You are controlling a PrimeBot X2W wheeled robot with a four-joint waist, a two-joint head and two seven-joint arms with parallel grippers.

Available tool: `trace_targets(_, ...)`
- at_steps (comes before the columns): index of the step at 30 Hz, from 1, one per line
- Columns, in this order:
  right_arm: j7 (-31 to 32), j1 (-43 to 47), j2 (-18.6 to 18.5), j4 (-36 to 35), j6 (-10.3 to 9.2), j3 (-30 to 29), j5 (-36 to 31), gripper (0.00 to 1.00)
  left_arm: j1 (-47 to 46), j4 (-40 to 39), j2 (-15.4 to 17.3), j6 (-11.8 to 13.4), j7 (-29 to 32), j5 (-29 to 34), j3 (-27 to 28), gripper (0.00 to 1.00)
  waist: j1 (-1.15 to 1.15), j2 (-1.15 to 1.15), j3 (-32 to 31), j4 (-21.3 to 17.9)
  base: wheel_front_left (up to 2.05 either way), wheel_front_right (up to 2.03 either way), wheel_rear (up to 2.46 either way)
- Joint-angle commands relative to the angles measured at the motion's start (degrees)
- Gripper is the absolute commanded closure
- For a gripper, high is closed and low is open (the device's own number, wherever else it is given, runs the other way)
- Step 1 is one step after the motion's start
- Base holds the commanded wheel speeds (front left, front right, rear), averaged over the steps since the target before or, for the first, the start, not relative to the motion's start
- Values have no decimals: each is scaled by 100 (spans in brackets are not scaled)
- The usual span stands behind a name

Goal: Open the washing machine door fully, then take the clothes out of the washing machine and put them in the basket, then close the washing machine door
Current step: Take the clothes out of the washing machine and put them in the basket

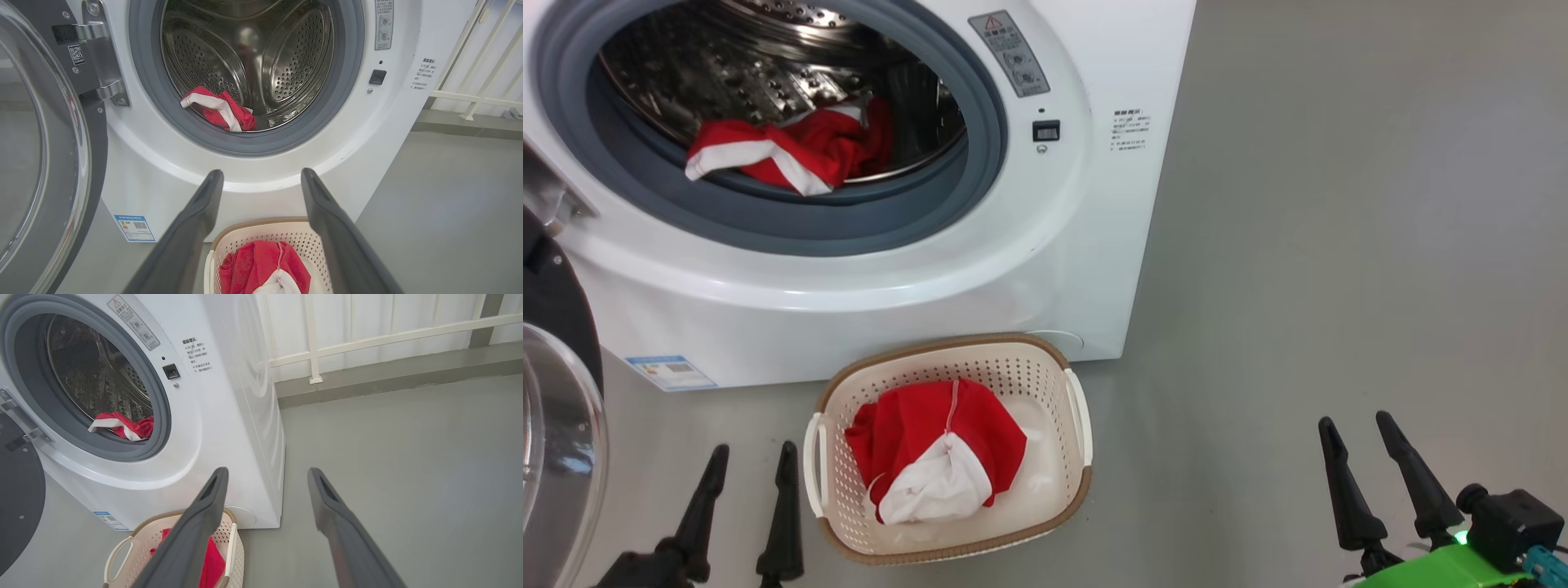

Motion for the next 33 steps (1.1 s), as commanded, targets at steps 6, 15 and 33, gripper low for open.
trace_targets(6,-37,-378,4,-166,43,170,-15,0,-593,46,97,8,-29,231,22,0,0,0,329,-23,0,0,0)
trace_targets(15,-37,-794,87,-226,43,254,-31,0,-1987,926,427,23,-29,902,-280,0,0,0,1089,-141,0,0,0)
trace_targets(33,-37,-1527,175,-291,43,560,188,0,-5198,3135,1698,619,-29,2006,-976,0,0,0,2336,-918,0,0,0)
